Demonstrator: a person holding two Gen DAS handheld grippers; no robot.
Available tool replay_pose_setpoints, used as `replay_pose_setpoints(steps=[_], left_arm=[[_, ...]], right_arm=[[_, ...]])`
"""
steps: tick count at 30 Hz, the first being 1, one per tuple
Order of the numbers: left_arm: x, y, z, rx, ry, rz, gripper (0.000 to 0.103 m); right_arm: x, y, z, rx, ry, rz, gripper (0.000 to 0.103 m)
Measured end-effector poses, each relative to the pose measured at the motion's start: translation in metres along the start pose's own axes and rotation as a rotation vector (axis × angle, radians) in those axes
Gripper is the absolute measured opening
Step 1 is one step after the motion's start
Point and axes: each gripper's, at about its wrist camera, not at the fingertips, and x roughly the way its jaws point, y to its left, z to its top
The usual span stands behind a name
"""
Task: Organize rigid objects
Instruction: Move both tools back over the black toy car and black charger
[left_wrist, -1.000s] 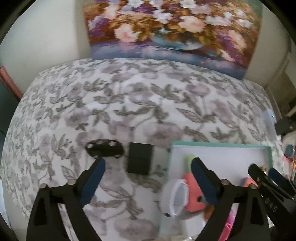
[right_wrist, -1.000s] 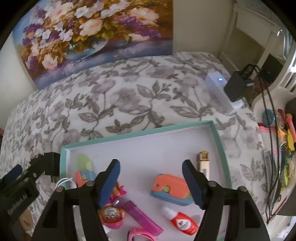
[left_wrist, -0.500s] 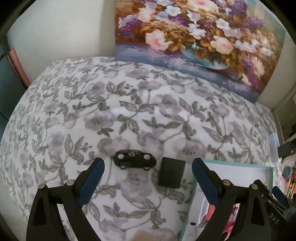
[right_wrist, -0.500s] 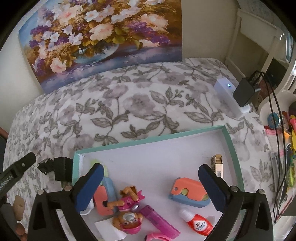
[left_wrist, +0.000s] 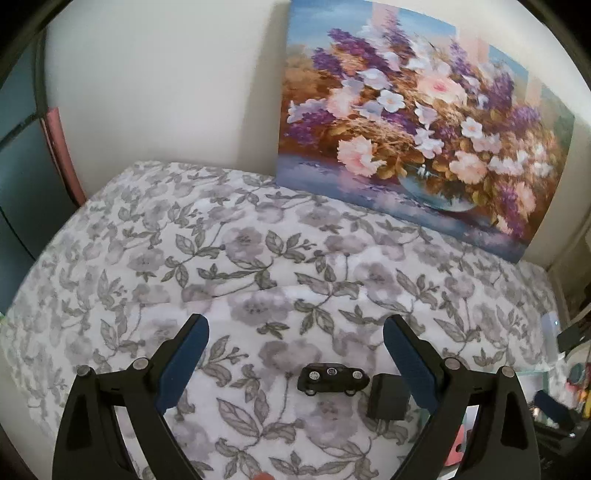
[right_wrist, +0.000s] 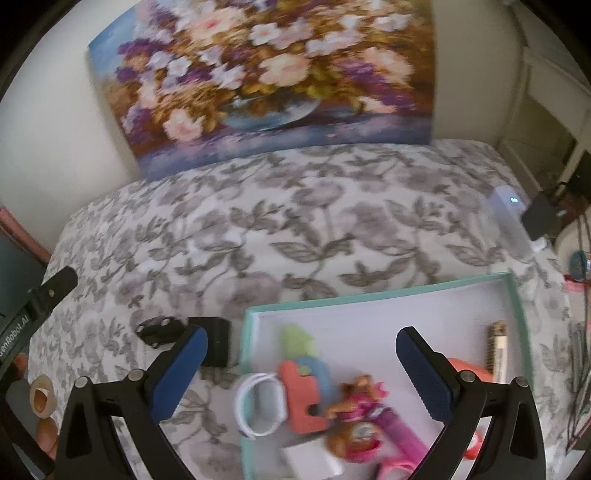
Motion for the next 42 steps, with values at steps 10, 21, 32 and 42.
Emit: replay_pose_setpoints(steps=[10, 21, 32, 42], left_arm=[[0.034, 0.031, -0.008, -0.084, 0.123, -0.027, 0.096], [0.070, 0.036, -0.023, -0.157, 0.251, 0.010, 0.096], [0.084, 0.019, -0.028, -0.122, 0.291, 0.012, 0.096], [0.093, -0.001, -0.038, -0.079, 0.323, -0.033, 0.096]], right_arm=[[0.027, 0.055, -0.002, -0.090, 0.044, 0.038, 0.103], [0.060, 0.069, 0.002, -0.081, 0.089, 0.024, 0.103], [0.065, 0.047, 0.014, -0.057, 0.073, -0.049, 0.103], [0.061, 0.008, 0.018, 0.029, 0.073, -0.070, 0.103]])
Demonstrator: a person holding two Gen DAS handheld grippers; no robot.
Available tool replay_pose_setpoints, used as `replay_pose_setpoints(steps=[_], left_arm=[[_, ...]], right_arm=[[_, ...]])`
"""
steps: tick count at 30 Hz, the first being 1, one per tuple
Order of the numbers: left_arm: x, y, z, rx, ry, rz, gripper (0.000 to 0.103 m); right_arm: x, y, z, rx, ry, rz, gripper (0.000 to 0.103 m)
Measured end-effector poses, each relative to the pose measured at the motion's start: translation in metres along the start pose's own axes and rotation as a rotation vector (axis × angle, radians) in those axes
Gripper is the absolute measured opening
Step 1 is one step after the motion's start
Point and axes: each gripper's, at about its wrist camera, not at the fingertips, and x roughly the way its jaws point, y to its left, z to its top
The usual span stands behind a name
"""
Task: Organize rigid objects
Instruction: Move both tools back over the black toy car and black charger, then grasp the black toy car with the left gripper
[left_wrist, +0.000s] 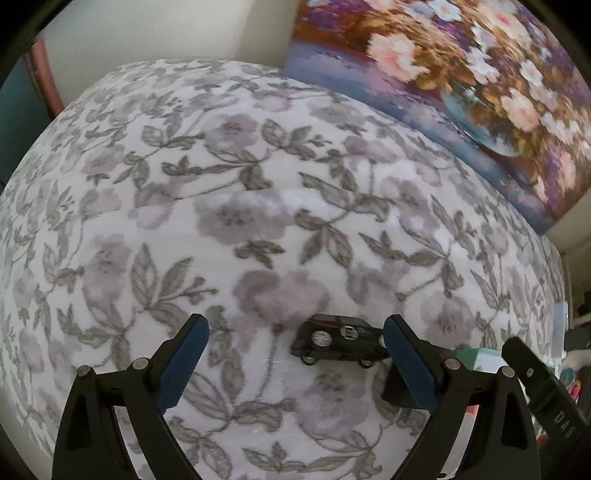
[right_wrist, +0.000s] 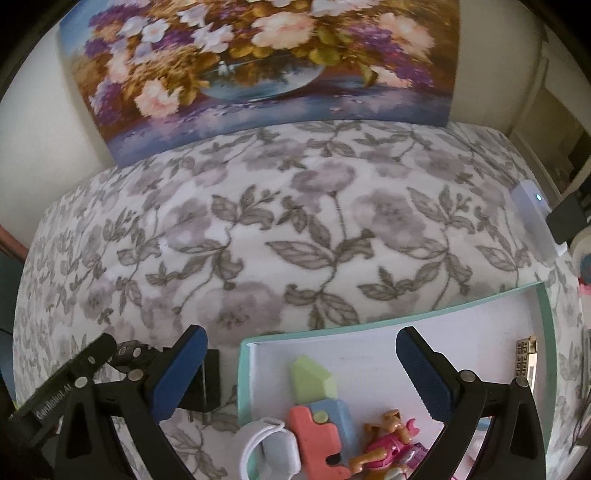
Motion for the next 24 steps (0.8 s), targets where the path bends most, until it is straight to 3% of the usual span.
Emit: replay_pose_setpoints(steps=[14, 24], left_arm=[[0.018, -0.031, -0.013, 0.096, 0.010, 0.008, 0.095], [0.023, -0.035, -0.014, 0.104, 0.006, 0.015, 0.084]], right_arm=[[0.005, -0.003, -0.002, 0.002, 0.022, 0.019, 0.103], [0.009, -0.004, -0.002, 0.001, 0.038, 0.020, 0.103]])
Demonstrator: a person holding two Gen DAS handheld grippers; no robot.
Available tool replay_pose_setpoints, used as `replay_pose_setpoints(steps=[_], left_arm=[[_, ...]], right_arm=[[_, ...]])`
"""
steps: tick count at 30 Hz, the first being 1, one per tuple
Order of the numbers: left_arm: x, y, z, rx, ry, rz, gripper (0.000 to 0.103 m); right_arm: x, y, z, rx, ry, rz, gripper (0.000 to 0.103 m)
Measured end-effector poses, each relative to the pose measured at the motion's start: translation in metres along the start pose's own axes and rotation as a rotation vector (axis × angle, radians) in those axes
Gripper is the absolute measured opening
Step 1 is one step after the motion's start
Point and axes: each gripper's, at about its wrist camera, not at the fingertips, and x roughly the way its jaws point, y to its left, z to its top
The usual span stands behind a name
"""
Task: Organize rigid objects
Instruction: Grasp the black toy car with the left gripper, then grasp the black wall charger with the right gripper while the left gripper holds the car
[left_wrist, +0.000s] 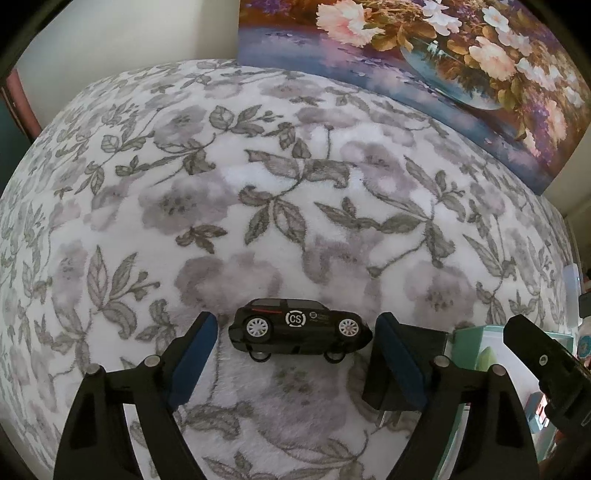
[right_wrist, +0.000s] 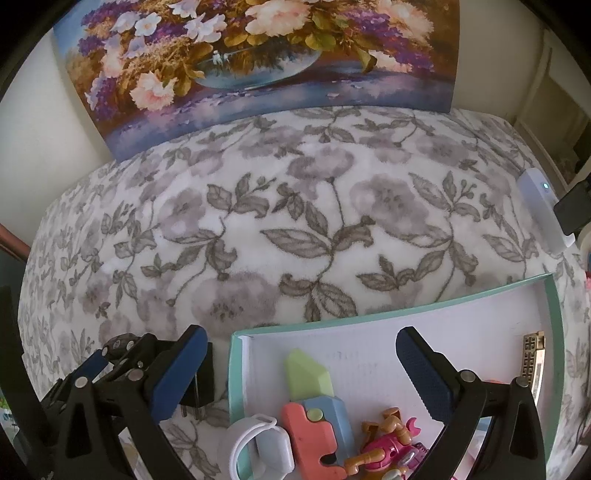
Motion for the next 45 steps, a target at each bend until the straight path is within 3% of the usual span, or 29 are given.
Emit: replay_pose_setpoints(steps=[1, 7, 13, 27, 34, 38, 45], left_arm=[[0.000, -0.001, 0.000, 0.003, 0.000, -0.006, 0.077], [-0.004, 0.000, -0.001, -0.004, 0.006, -0.037, 0.077], [-0.014, 0.012, 0.002, -0.034, 0.009, -0.012, 0.077], [-0.034, 0.082, 0.011, -0.239, 0.007, 0.031, 0.077], [-0.042, 0.098, 0.013, -0.279, -0.004, 0.030, 0.077], [-0.043, 0.098, 0.013, -0.281, -0.003, 0.023, 0.077], [-0.038, 0.098, 0.012, -0.283, 0.013, 0.013, 0.077]], right_arm=[[0.000, 0.000, 0.000, -0.001, 0.000, 0.000, 0.103], [0.000, 0.001, 0.000, -0.003, 0.000, 0.003, 0.103], [-0.006, 0.014, -0.001, -0.032, -0.015, 0.038, 0.103], [-0.009, 0.059, -0.013, -0.122, -0.018, 0.082, 0.103], [-0.014, 0.082, -0.019, -0.185, -0.030, 0.166, 0.080], [-0.007, 0.096, -0.025, -0.232, -0.013, 0.169, 0.069], [0.009, 0.106, -0.033, -0.270, 0.017, 0.130, 0.064]])
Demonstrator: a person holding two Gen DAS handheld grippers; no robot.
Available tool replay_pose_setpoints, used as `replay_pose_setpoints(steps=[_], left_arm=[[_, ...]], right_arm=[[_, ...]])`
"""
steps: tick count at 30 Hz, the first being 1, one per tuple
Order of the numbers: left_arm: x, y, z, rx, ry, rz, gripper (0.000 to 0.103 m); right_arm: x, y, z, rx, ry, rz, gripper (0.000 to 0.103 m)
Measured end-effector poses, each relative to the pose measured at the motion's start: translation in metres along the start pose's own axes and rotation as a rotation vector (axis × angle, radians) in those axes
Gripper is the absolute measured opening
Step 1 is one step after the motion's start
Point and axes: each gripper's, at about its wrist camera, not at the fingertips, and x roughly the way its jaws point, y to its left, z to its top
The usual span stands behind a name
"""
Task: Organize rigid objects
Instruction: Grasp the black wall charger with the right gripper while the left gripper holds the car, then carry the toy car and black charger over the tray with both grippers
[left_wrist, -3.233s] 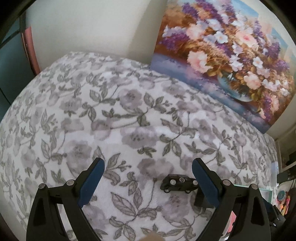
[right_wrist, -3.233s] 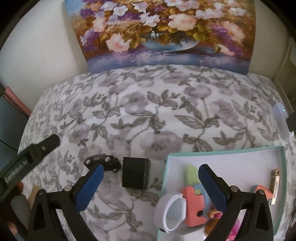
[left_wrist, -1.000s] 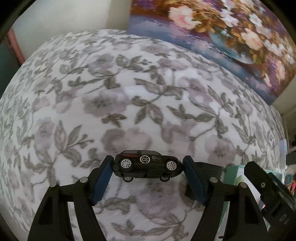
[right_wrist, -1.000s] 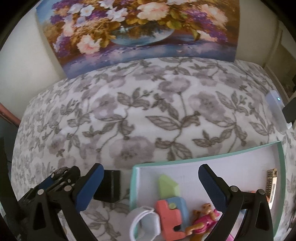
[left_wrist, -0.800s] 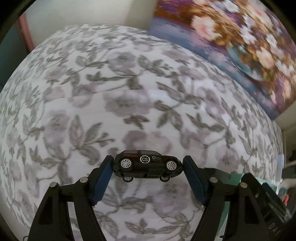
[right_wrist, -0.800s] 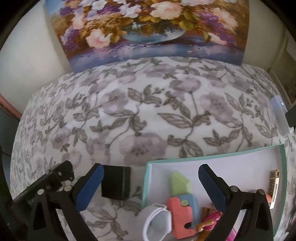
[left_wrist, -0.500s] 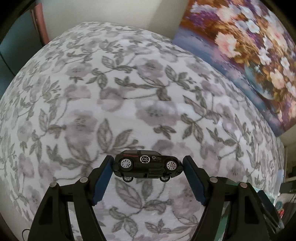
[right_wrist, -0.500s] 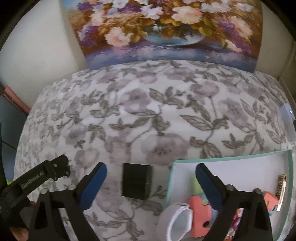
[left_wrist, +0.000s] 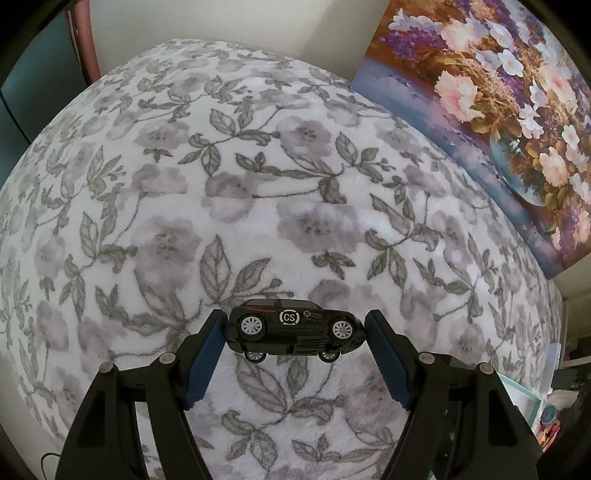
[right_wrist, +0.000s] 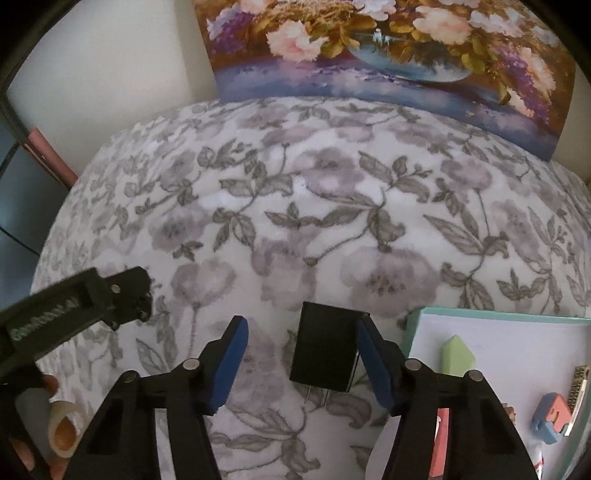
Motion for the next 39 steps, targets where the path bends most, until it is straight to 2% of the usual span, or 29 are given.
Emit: replay_pose_setpoints(steps=[3, 7, 13, 19, 23, 28, 33, 39], left_arm=[[0.002, 0.000, 0.000, -0.002, 0.006, -0.002, 0.077], [0.005, -0.001, -0.001, 0.002, 0.017, -0.004, 0.077], [0.005, -0.003, -0.001, 0.008, 0.019, -0.005, 0.077], [0.000, -0.004, -0.003, 0.014, 0.014, -0.006, 0.077], [-0.014, -0.011, -0.007, 0.028, -0.009, -0.019, 0.077], [-0.037, -0.030, -0.022, 0.081, -0.037, -0.038, 0.077], [-0.062, -0.059, -0.052, 0.174, -0.060, -0.059, 0.077], [-0.081, -0.095, -0.097, 0.286, -0.040, -0.150, 0.077]], right_arm=[[0.002, 0.000, 0.000, -0.007, -0.009, -0.025, 0.064], [0.011, -0.008, -0.001, 0.025, 0.024, -0.030, 0.064], [0.024, -0.013, -0.006, 0.051, 0.057, -0.022, 0.045], [0.019, -0.014, -0.008, 0.059, 0.053, 0.007, 0.045], [-0.004, -0.019, -0.008, 0.081, 0.026, 0.043, 0.045], [-0.044, -0.035, -0.016, 0.096, -0.009, 0.014, 0.045], [-0.079, -0.071, -0.039, 0.163, -0.026, -0.027, 0.045], [-0.111, -0.114, -0.074, 0.266, -0.053, -0.039, 0.045]])
